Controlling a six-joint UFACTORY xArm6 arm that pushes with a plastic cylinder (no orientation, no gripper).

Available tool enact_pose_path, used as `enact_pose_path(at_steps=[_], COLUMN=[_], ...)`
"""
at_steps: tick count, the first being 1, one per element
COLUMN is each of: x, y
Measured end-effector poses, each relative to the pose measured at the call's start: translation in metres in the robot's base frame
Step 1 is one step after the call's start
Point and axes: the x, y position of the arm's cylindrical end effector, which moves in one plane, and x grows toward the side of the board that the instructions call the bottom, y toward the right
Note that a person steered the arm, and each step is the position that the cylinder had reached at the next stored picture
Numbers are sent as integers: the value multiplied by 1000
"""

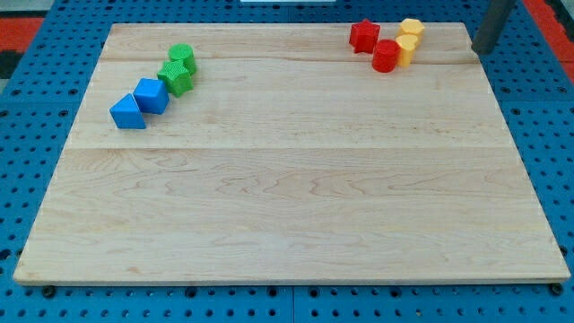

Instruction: Separate the red circle from the red star and yellow blocks

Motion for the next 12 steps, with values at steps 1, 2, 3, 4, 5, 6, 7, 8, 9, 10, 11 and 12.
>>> enact_pose_path(at_steps=[1, 2, 3, 4, 5, 6, 7, 8, 9, 10, 11, 12], x=[-37, -47, -45, -45, -46, -46, -46, -47, -46, -47, -46, -45], y=[-9, -38, -66, -91, -92, -92, -91, -92, -125, -140, -168, -254])
